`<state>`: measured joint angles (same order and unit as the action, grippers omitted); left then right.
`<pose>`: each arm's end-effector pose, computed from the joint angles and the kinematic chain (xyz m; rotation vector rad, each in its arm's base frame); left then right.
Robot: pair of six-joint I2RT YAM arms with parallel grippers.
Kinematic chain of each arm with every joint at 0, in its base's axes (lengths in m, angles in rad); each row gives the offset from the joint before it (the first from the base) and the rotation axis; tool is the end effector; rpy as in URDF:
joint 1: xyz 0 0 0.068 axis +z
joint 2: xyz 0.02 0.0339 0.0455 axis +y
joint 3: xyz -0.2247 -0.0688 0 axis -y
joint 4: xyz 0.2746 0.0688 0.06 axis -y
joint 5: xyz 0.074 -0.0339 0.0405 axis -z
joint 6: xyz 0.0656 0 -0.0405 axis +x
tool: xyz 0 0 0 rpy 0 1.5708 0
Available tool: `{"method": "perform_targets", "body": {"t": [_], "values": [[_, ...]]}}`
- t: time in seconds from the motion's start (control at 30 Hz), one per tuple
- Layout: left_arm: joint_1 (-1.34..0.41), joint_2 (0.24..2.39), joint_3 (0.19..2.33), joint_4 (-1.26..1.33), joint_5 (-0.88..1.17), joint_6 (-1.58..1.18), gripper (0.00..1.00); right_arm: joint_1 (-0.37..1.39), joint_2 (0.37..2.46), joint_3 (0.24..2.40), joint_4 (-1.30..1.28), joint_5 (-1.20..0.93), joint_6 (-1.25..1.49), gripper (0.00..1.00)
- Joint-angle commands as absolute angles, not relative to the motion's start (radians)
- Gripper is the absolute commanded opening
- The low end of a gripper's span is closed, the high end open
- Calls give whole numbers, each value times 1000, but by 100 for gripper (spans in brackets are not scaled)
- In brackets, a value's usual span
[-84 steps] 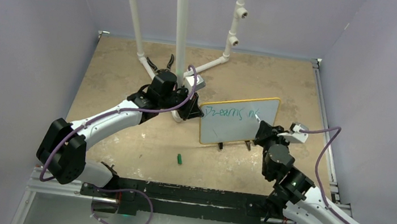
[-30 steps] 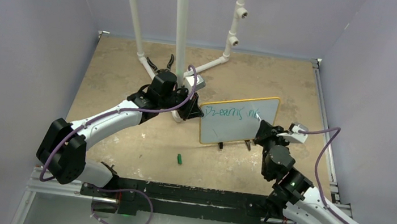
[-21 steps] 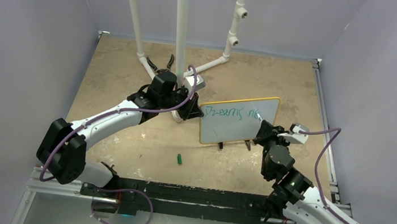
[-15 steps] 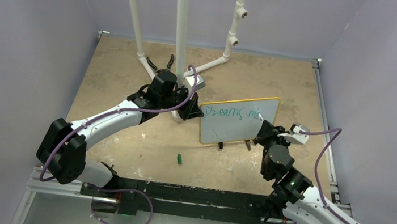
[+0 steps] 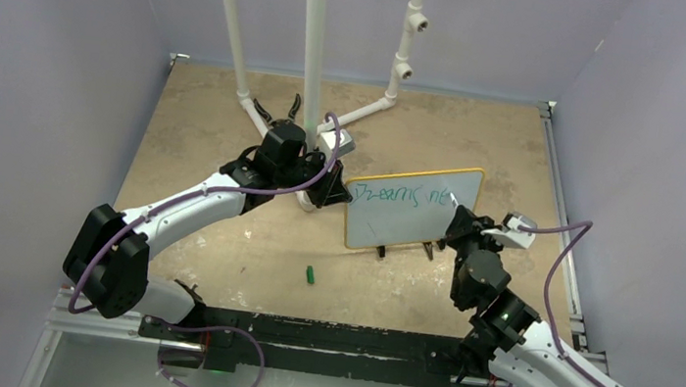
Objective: Write a sentence on the whiteboard
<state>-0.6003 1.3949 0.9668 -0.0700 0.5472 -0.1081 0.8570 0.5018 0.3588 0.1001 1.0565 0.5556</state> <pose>0.2857 -0.2370 0.2132 0.8564 1.9629 -0.9916 0.1803 0.1210 0.2373 0.5613 1.4955 0.2479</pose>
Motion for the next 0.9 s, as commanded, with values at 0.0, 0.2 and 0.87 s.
{"method": "perform_targets", "body": {"t": [0.0,0.2,0.87], "values": [[-585,1373,957,-43,526,-81,0,854,515,390,174,1059,506,0],[-584,1373,956,-43,526,-80,0,854,528,385,200,1033,484,0],[-585,1373,956,-43,526,-80,0,854,526,376,183,1013,499,0]]}}
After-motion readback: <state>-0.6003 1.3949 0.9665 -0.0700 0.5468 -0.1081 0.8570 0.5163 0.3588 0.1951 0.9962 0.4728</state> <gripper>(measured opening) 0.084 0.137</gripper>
